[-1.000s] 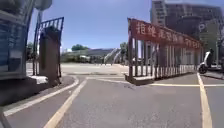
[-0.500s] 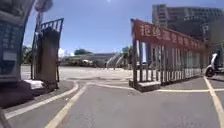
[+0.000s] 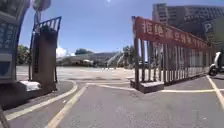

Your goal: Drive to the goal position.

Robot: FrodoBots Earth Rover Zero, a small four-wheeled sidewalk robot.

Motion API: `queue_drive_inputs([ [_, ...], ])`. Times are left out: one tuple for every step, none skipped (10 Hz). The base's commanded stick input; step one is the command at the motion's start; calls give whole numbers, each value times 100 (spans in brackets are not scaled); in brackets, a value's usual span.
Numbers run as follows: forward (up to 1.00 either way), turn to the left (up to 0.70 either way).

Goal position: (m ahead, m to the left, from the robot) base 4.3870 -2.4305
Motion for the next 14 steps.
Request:
queue_drive_inputs([
  [5,0],
  [6,0],
  [5,0],
  [5,0],
  [5,0],
  [5,0],
  [5,0],
  [5,0],
  [5,0],
  [5,0],
  [5,0],
  [5,0],
  [5,0],
  [5,0],
])
